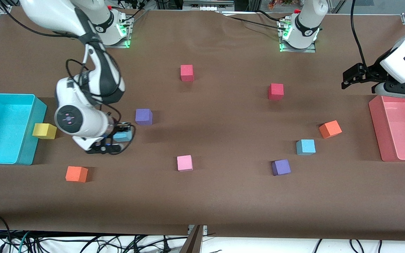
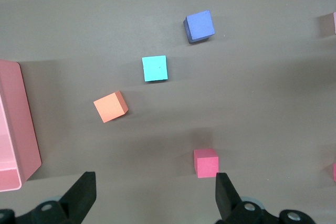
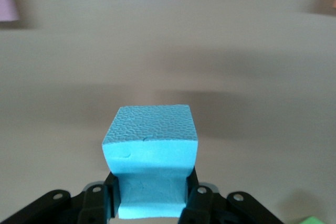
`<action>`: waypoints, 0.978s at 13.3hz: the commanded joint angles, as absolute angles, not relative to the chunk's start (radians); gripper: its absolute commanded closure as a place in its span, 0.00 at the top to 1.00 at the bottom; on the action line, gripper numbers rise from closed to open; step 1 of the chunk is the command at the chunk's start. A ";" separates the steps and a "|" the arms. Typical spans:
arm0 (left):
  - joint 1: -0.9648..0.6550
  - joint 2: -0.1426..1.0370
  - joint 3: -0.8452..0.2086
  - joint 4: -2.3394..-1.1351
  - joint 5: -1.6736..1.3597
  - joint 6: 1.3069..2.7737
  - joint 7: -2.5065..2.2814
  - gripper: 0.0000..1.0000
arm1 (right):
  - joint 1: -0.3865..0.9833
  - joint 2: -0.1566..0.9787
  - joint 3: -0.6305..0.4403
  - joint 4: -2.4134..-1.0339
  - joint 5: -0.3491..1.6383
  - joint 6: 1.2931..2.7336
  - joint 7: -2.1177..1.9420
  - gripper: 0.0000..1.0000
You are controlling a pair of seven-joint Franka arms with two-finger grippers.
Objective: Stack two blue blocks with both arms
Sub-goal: 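Lift the light blue cube with the right gripper toward the table center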
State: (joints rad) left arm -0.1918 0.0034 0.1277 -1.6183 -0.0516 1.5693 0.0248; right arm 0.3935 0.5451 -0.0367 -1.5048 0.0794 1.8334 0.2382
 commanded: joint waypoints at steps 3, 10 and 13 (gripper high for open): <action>-0.189 0.017 0.129 -1.586 -0.055 1.545 0.028 1.00 | 0.566 0.695 -0.046 -1.326 0.112 1.793 0.366 0.00; -0.187 0.017 0.129 -1.586 -0.055 1.545 0.029 1.00 | 0.660 0.859 0.029 -1.151 0.212 1.853 0.547 0.00; -0.187 0.018 0.129 -1.586 -0.055 1.545 0.029 1.00 | 0.689 0.899 0.061 -1.150 0.212 1.897 0.647 0.00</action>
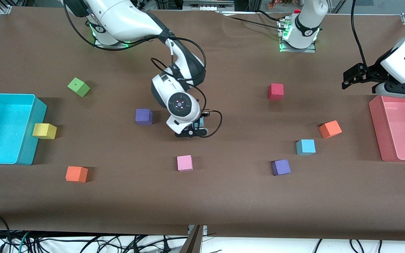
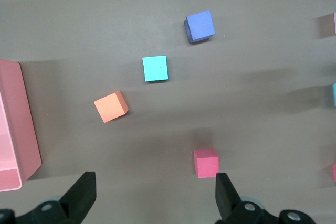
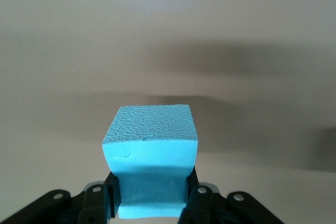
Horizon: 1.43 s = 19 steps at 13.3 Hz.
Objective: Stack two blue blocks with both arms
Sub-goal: 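Lift the light blue cube with the right gripper toward the table center, then lower the held light blue cube onto the table center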
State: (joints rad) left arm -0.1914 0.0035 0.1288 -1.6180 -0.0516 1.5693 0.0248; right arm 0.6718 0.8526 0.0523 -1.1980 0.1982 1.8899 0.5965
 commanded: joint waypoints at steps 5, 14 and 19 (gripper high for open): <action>-0.186 0.018 0.129 -1.586 -0.055 1.545 0.029 1.00 | 0.729 0.926 0.060 -1.152 0.204 1.901 0.704 0.00; -0.187 0.017 0.129 -1.586 -0.055 1.545 0.029 1.00 | 0.747 0.934 0.055 -1.167 0.183 1.899 0.703 0.98; -0.186 0.017 0.129 -1.585 -0.055 1.545 0.029 1.00 | 0.747 0.933 0.055 -1.167 0.161 1.901 0.693 1.00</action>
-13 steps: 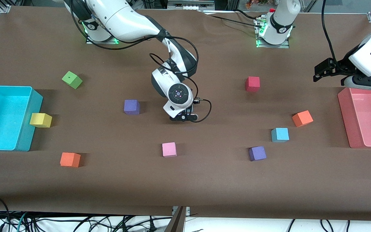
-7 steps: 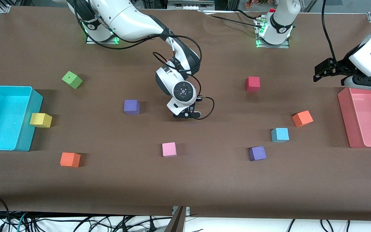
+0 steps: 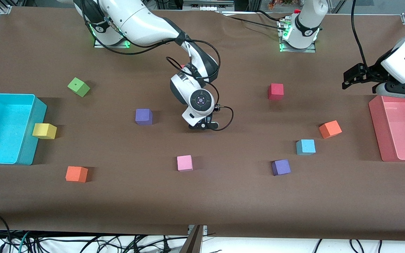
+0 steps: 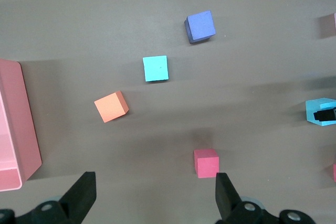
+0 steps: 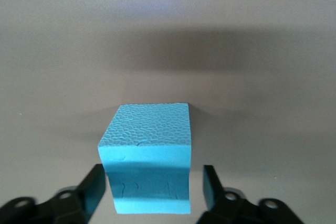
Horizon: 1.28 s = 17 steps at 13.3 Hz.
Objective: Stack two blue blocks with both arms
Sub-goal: 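Lower the held light blue cube onto the table center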
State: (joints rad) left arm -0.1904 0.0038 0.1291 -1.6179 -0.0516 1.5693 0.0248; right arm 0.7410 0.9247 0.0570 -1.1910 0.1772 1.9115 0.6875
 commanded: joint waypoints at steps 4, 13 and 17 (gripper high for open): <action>-0.186 0.018 0.129 -1.586 -0.055 1.545 0.029 1.00 | 0.741 0.917 0.060 -1.161 0.164 1.888 0.687 1.00; -0.186 0.018 0.129 -1.586 -0.054 1.539 0.029 1.00 | 0.666 0.813 0.054 -1.169 0.173 1.730 0.297 1.00; -0.189 0.018 0.126 -1.586 -0.046 1.539 0.032 1.00 | 0.657 0.737 0.018 -1.265 0.190 1.765 0.148 1.00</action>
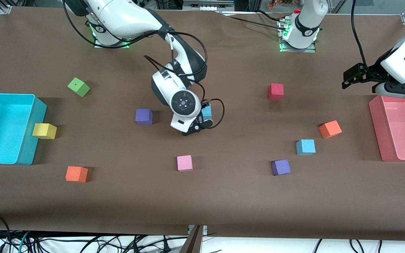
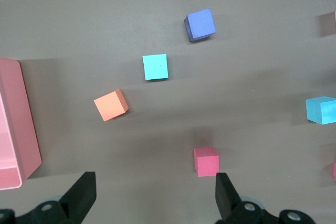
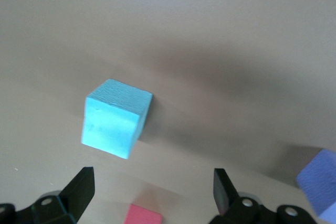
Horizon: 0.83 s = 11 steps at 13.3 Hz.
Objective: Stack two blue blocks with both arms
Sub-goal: 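Open the right gripper on the cube while the left gripper reaches out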
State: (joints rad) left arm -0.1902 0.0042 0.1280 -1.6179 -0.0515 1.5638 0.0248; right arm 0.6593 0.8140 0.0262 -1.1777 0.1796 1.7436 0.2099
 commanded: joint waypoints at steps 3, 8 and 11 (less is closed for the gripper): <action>-0.190 0.011 0.129 -1.591 -0.046 1.543 0.034 1.00 | 0.623 0.576 0.031 -1.560 0.219 2.039 0.019 1.00; -0.190 0.064 0.135 -1.656 -0.051 1.664 0.035 1.00 | 0.578 0.522 0.077 -1.741 0.262 2.250 -0.259 1.00; -0.186 0.101 0.137 -1.704 -0.048 1.709 0.029 1.00 | 0.532 0.519 0.118 -1.795 0.354 2.376 -0.429 1.00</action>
State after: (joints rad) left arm -0.1898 0.0876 0.1334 -1.6852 -0.0514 1.6874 0.0249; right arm 0.5757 0.5620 0.0779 -1.7224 0.2831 2.3108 -0.3123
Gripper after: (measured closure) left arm 0.000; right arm 0.000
